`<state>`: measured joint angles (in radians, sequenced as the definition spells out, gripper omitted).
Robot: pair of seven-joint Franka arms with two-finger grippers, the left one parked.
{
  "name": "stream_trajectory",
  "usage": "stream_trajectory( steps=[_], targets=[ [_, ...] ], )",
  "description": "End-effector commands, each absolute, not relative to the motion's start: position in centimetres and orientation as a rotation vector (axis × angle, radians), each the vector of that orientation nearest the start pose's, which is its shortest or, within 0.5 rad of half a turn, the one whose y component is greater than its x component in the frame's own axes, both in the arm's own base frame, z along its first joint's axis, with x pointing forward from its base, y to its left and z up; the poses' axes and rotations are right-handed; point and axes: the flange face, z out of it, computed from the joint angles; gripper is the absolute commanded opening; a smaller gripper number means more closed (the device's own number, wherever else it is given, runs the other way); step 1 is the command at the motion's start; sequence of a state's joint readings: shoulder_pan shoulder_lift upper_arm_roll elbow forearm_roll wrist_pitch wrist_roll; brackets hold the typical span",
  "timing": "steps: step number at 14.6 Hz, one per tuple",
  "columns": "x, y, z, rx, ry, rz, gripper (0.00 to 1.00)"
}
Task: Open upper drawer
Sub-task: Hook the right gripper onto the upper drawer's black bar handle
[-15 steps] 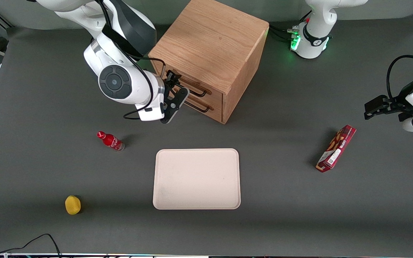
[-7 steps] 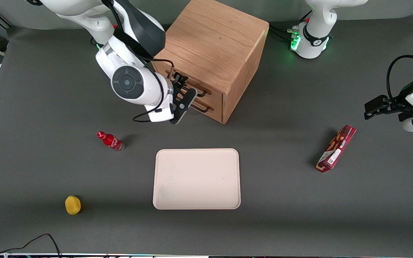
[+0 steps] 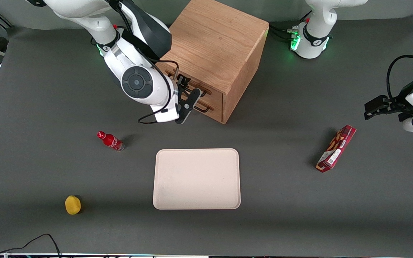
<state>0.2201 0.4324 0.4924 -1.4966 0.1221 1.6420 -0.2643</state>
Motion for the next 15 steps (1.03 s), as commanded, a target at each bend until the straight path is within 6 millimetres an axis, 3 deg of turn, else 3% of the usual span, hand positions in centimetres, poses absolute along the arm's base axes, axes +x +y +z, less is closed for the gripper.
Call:
stream_trajectory(
  steps=[1,8,15],
  targets=[
    [50.1,40.0,42.5,-2.532,-1.353,0.407,1.0],
    [48.5,39.9,41.6,-2.543,-1.364,0.418,1.0],
    [48.2,40.1,40.7,-2.543,-1.357,0.413,1.0]
  ],
)
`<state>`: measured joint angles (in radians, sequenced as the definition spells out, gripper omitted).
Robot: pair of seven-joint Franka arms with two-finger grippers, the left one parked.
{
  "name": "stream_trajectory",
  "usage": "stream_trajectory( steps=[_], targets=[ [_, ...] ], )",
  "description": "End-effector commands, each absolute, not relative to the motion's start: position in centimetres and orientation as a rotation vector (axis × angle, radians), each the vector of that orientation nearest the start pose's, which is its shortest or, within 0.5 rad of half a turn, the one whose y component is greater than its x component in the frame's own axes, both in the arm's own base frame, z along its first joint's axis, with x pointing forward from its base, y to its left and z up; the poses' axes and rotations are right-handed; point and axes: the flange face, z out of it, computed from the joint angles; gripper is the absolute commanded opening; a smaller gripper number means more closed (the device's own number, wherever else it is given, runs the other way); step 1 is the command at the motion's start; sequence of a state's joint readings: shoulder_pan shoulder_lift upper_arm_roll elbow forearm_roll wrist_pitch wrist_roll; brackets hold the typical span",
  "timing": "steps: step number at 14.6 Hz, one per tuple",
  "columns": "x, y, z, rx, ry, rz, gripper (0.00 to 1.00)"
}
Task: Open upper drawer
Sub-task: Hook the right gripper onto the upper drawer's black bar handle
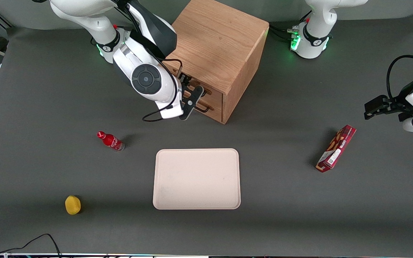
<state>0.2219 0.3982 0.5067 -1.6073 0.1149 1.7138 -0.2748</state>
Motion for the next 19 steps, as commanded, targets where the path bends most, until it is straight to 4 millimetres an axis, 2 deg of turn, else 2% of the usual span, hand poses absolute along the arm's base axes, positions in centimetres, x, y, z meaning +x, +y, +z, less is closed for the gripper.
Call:
stream_trajectory(
  steps=[1,19],
  targets=[
    [48.1,40.1,40.4,-2.543,-1.355,0.411,1.0],
    [48.7,40.2,38.3,-2.547,-1.319,0.382,1.0]
  ],
)
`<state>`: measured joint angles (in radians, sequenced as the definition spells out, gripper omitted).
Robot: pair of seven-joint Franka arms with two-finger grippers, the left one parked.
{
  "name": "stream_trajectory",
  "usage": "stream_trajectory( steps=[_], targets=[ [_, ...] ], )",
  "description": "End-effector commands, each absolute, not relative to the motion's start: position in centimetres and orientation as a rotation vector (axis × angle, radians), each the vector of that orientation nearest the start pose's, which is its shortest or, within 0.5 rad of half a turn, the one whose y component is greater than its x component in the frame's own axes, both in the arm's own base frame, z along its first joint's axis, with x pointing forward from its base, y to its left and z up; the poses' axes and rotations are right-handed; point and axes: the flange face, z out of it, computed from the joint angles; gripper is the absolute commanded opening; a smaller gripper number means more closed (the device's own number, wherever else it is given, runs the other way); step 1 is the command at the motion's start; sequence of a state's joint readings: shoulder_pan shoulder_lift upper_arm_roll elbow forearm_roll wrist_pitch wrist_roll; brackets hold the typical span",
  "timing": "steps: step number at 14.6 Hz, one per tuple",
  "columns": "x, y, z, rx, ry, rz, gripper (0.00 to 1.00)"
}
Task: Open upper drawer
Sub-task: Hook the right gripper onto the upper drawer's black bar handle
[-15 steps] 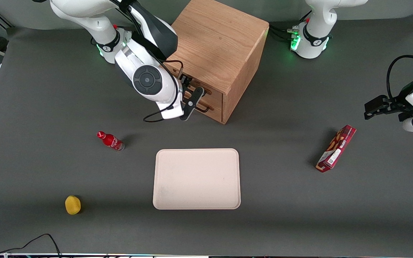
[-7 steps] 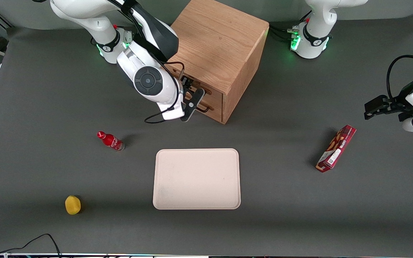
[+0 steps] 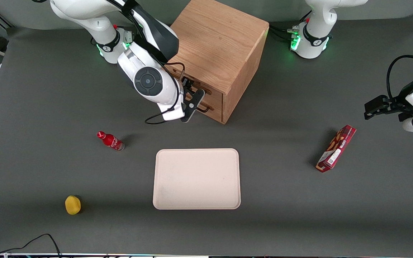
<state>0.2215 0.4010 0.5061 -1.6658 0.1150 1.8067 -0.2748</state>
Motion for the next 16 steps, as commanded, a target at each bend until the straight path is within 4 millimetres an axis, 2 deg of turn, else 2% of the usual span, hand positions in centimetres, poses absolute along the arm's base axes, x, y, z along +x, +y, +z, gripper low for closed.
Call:
stream_trajectory(
  steps=[1,11,16],
  targets=[
    [48.8,40.1,38.0,-2.546,-1.315,0.389,1.0],
    [50.3,39.0,36.8,-2.563,-1.278,0.393,1.0],
    [51.8,37.9,37.6,-2.571,-1.259,0.358,1.0]
  ],
)
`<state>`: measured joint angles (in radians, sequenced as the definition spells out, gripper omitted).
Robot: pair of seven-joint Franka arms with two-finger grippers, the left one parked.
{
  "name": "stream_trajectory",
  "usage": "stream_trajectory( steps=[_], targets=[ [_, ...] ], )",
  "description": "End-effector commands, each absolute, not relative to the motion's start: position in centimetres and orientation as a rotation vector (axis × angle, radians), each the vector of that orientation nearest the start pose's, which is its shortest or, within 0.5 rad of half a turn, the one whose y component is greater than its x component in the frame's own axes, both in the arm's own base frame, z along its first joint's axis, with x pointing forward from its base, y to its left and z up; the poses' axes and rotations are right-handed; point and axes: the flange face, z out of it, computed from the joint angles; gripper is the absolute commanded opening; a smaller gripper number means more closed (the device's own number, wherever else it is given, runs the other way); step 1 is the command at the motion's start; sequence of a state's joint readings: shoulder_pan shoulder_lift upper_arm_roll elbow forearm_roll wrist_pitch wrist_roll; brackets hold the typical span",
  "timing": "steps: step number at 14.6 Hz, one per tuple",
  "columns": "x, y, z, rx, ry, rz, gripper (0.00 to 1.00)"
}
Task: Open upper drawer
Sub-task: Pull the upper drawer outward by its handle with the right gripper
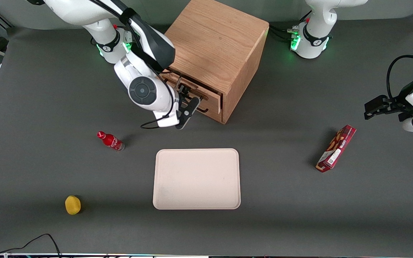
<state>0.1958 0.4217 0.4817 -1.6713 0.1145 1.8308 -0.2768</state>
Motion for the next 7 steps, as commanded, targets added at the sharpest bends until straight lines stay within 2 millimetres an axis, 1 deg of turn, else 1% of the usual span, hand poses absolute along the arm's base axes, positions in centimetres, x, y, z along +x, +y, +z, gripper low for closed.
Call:
stream_trajectory(
  steps=[1,7],
  targets=[
    [52.1,37.6,37.8,-2.574,-1.251,0.35,1.0],
    [53.8,36.4,38.8,-2.586,-1.219,0.31,1.0]
  ],
)
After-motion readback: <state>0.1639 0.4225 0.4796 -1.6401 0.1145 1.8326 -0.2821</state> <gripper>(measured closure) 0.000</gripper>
